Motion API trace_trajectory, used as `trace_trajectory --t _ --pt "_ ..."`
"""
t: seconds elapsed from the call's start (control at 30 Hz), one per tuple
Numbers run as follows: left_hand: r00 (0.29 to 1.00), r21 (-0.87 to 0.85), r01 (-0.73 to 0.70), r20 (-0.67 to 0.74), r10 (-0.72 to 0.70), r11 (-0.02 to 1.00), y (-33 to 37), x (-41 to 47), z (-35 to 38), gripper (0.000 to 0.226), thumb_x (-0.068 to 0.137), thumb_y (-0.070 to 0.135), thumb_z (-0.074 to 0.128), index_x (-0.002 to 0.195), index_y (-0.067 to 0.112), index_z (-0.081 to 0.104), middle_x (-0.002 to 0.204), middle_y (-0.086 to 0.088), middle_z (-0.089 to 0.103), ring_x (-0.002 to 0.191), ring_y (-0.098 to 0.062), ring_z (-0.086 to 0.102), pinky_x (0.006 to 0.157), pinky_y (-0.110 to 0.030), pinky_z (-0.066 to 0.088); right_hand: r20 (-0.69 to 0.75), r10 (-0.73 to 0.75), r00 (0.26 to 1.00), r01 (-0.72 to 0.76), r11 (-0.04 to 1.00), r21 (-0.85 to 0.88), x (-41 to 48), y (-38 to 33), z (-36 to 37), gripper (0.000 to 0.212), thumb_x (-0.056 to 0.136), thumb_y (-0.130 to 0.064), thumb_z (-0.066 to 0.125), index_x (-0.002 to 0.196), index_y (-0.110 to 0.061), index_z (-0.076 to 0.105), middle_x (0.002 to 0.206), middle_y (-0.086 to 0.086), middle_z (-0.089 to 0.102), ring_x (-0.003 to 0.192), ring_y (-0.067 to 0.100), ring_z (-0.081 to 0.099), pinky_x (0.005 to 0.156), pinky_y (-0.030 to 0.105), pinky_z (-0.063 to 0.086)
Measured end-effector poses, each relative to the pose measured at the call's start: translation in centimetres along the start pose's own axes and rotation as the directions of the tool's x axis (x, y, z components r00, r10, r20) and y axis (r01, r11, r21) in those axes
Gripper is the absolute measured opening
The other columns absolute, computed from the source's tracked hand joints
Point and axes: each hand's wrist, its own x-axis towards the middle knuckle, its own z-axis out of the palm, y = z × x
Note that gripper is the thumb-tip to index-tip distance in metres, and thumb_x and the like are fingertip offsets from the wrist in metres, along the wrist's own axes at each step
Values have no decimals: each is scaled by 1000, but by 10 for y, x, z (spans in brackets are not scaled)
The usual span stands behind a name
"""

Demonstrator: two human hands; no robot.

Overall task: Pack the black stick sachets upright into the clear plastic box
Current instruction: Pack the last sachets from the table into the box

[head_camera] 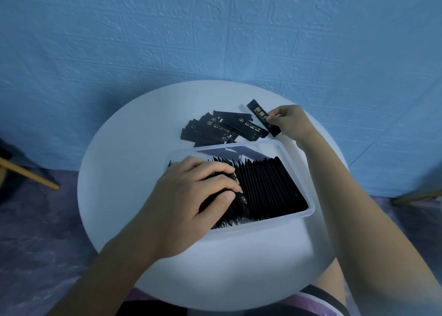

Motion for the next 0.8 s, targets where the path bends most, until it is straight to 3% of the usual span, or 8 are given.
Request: trace_trajectory --t 0.1,0.2,0.27,0.43,0.6,0.8 --pt "1000 5 4 7 -4 1000 0 0 0 31 101 44 40 109 43 70 130 27 59 115 -6 52 96 -32 39 48 -19 999 26 988 -155 3 -4 5 11 88 -17 69 77 -18 68 77 4 66 71 19 57 72 31 46" --pt "1000 7 10 7 -10 1000 0 0 0 31 101 44 41 109 43 71 130 27 59 113 -5 52 95 -31 39 25 -23 999 24 997 -72 4 -4 2 15 89 -14 68 75 -18 67 78 3 65 71 18 56 73 32 46" --pt "1000 11 5 6 -6 1000 0 0 0 31 101 44 41 109 43 71 129 27 59 112 -6 52 95 -32 39 99 -28 995 29 1000 -8 1 -4 2 14 90 -11 69 77 -15 68 79 5 65 72 19 57 74 34 48" --pt "1000 6 10 2 -10 1000 -1 0 1 31 101 44 41 108 43 71 129 27 59 114 -5 52 95 -31 38 169 -20 985 46 988 -150 1 3 13 8 83 -20 77 85 -22 70 91 4 71 89 26 68 89 40 54" --pt "1000 7 8 3 -8 1000 -1 1 1 31 101 45 41 108 43 71 129 27 59 114 -4 51 96 -29 37 285 -9 959 81 967 -241 -6 -6 13 21 86 -14 71 106 -14 69 94 1 66 83 18 58 77 30 45" --pt "1000 9 4 -1 -4 1000 -1 0 1 31 101 45 41 108 43 71 128 27 59 113 -4 51 94 -28 37 287 9 958 55 975 -217 -15 -7 7 15 86 -9 69 99 -4 71 91 11 70 80 20 60 74 27 46"
